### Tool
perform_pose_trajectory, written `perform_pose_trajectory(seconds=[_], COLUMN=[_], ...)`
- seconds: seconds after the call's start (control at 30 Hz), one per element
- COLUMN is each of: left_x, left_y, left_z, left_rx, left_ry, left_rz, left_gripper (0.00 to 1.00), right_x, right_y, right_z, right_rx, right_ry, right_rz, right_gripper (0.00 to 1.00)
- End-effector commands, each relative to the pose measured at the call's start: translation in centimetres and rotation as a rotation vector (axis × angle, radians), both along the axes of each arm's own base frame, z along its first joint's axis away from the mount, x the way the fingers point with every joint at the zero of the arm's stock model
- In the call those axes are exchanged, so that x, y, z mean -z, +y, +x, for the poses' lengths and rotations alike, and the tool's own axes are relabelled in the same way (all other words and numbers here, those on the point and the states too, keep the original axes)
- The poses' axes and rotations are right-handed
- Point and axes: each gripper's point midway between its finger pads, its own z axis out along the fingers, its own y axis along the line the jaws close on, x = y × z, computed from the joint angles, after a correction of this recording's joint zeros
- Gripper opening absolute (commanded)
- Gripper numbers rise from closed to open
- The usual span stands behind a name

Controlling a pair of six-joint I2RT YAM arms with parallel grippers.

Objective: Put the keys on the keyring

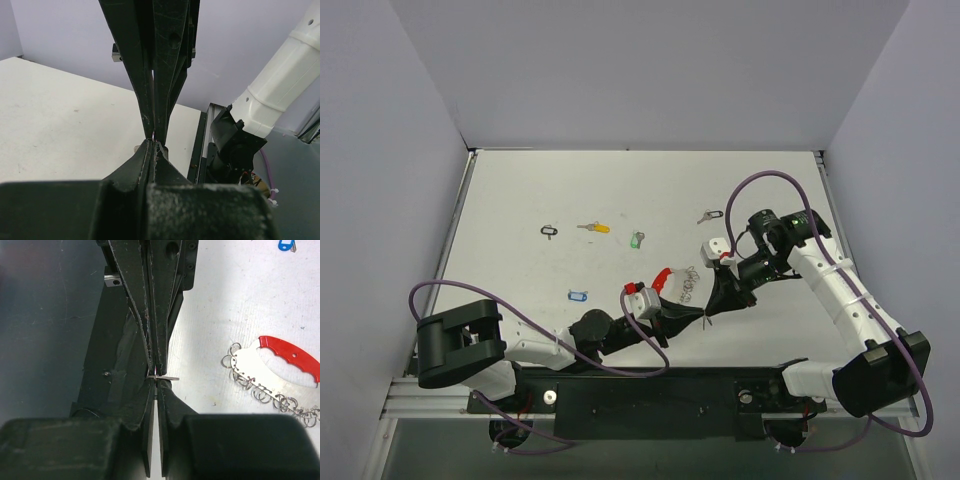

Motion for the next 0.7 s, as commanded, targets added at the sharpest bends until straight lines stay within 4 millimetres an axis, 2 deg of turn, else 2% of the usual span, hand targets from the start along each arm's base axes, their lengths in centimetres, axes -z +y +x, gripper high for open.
perform_pose_trajectory(seconds=[0.0, 0.33, 0.4, 0.5, 0.67], left_x=[-8.4, -7.6, -7.5, -7.4, -7.2], left_y=[1.4, 1.3, 1.4, 1.6, 2.2], left_z=[-0.5, -0.3, -0.2, -0.2, -0.1], left_rx=[0.005, 0.006, 0.002, -0.001, -0.016], left_ry=[-0.077, -0.038, -0.026, -0.010, 0.004], left_rz=[-0.316, -0.310, -0.311, -0.315, -0.315], left_gripper=[0.00, 0.00, 0.04, 0.21, 0.40], right_x=[-1.3, -1.5, -1.4, -1.2, -0.9], right_y=[0.7, 0.6, 0.6, 0.6, 0.4], right_z=[-0.7, -0.9, -0.8, -0.5, -0.1], right_rx=[-0.017, -0.001, 0.014, 0.039, 0.073], right_ry=[0.031, 0.045, 0.056, 0.068, 0.086], right_rz=[0.041, 0.027, 0.018, 0.010, -0.007], right_gripper=[0.00, 0.00, 0.00, 0.00, 0.00])
